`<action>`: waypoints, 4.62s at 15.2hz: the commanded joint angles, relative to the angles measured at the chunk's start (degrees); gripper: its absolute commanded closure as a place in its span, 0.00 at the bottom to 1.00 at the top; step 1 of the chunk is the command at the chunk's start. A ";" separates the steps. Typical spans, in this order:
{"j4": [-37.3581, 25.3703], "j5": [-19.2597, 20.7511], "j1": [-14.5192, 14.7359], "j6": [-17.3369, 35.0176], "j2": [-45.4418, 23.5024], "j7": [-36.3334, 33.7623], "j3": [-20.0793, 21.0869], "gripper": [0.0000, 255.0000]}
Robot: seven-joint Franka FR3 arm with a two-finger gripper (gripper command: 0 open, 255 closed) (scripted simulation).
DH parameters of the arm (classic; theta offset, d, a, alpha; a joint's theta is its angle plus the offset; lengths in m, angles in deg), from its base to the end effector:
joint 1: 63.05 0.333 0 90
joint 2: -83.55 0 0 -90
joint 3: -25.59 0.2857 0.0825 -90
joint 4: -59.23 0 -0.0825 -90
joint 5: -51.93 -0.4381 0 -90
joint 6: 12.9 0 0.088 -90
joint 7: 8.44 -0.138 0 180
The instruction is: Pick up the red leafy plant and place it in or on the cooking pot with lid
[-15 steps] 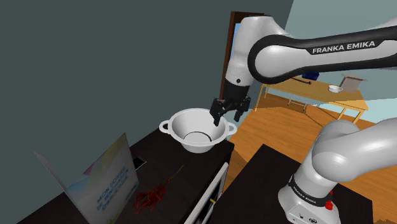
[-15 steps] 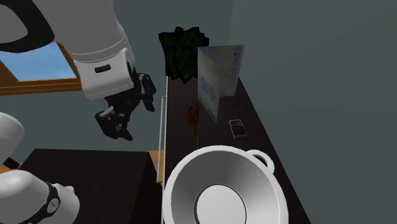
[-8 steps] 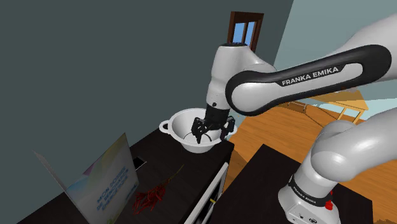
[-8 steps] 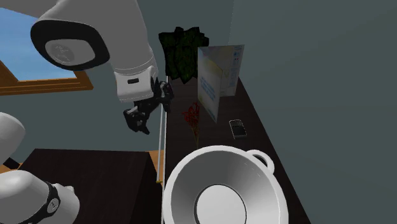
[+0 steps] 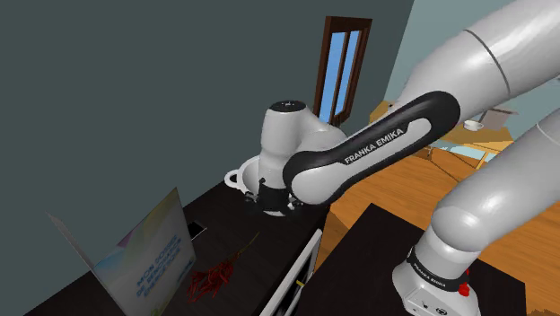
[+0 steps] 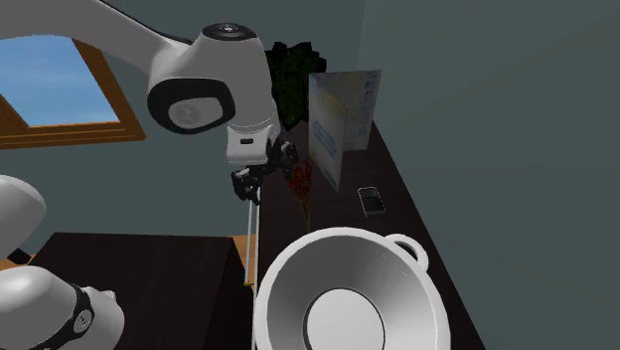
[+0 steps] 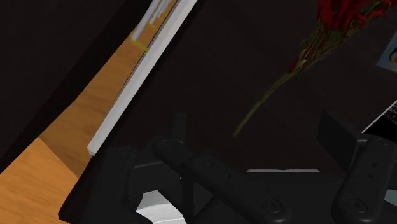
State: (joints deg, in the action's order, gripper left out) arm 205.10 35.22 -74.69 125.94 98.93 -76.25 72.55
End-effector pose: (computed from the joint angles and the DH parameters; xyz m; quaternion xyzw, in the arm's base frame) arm 0.4129 0.2690 0.2449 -0.9219 0.3851 -0.0242 0.0335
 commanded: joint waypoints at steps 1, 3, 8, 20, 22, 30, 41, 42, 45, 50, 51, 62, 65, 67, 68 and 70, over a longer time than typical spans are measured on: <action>-1.94 5.37 -3.47 3.64 -6.06 -8.94 4.83 0.00; -4.49 15.65 -7.36 6.48 -13.94 -20.32 8.89 0.00; -13.75 41.45 1.08 7.42 -32.80 -47.59 0.30 0.00; -18.38 51.40 9.54 10.57 -42.44 -56.96 -9.07 0.00; -18.38 51.40 9.54 10.57 -42.44 -56.96 -9.07 0.00; -18.38 51.39 9.53 10.56 -42.43 -56.95 -9.06 1.00; -17.76 46.54 6.32 7.73 -38.38 -53.55 -4.96 1.00; -17.70 45.69 5.79 7.25 -37.70 -52.96 -4.28 1.00; -17.61 43.10 4.22 5.76 -35.65 -51.15 -2.31 1.00; -17.76 38.62 1.71 3.17 -32.18 -48.04 0.80 1.00; -17.83 37.71 1.23 2.64 -31.47 -47.41 1.38 1.00; -19.61 27.58 -3.09 -3.78 -23.60 -40.33 6.33 1.00; -20.42 24.97 -3.87 -5.73 -21.49 -38.49 7.08 1.00; -21.03 23.33 -4.28 -7.07 -20.12 -37.32 7.42 1.00; -21.36 22.55 -4.45 -7.76 -19.45 -36.76 7.54 1.00; -22.06 21.05 -4.73 -9.16 -18.15 -35.69 7.70 1.00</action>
State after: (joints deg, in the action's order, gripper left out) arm 183.33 57.02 -79.29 117.42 80.14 -112.43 80.16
